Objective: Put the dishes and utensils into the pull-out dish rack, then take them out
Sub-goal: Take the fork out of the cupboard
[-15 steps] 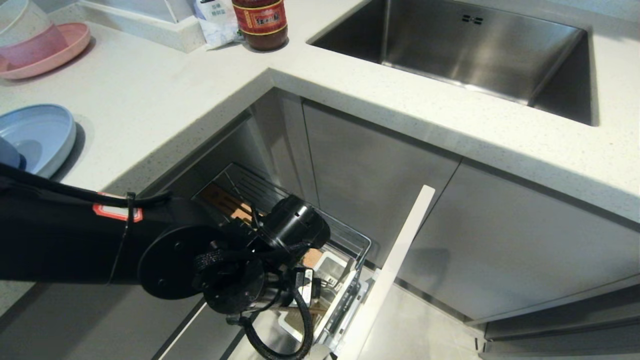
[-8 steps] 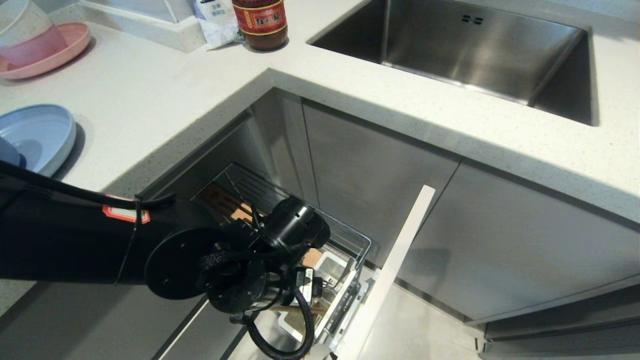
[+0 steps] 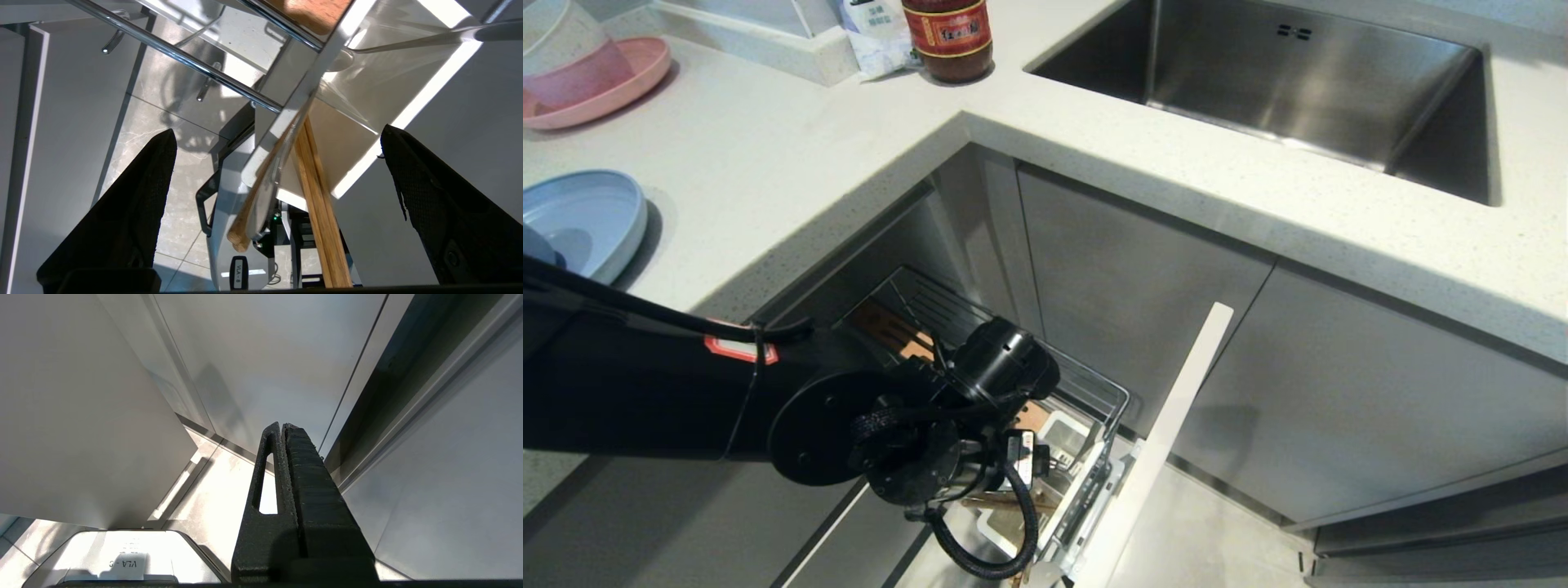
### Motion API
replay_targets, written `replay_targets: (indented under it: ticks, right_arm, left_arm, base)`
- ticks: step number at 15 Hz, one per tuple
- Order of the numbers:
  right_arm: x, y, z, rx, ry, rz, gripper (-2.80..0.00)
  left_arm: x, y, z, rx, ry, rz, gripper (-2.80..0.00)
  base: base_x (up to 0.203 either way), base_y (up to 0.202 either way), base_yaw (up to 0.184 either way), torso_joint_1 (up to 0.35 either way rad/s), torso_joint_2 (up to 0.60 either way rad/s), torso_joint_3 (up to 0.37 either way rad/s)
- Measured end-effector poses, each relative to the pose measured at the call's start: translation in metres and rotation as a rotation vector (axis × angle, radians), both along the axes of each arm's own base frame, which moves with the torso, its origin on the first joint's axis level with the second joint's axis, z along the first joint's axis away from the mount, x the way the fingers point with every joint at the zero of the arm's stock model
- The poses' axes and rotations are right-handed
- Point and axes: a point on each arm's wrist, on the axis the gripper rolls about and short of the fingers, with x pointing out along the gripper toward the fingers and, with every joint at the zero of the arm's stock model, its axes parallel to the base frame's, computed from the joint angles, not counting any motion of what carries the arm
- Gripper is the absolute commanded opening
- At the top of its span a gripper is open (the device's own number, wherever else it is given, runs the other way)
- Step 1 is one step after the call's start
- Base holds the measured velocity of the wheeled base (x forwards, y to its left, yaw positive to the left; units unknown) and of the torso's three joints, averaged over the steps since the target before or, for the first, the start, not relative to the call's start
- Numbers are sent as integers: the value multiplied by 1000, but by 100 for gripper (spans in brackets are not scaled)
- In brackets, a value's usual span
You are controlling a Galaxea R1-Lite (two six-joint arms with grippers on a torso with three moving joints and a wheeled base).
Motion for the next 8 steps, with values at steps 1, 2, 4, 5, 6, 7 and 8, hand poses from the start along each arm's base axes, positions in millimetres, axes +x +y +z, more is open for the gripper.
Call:
replay_targets:
  ticks: [1,2,4,5,6,7,8]
  right_arm:
    - [0,0,0,0,0,0,-280]
    - [0,0,0,0,0,0,-280]
    - [0,0,0,0,0,0,-280]
    - [0,0,0,0,0,0,-280]
    - [0,0,0,0,0,0,-280]
    - [0,0,0,0,0,0,-280]
    - [0,0,0,0,0,0,-280]
  left_arm:
    - [0,0,-1,2,1,0,0]
    - [1,0,-2,5,2,2,0]
    - [1,-1,-3,8,5,2,-280]
    - [1,-1,-4,10,6,2,-280]
    - [2,-1,-4,11,8,2,-280]
    - [2,-1,-5,13,8,2,-280]
    - [2,-1,-5,14,8,3,-280]
  base:
    - [0,0,0,0,0,0]
    - [0,0,0,0,0,0]
    - [0,0,0,0,0,0]
    - [0,0,0,0,0,0]
    - [0,0,0,0,0,0]
    - [0,0,0,0,0,0]
    - [0,0,0,0,0,0]
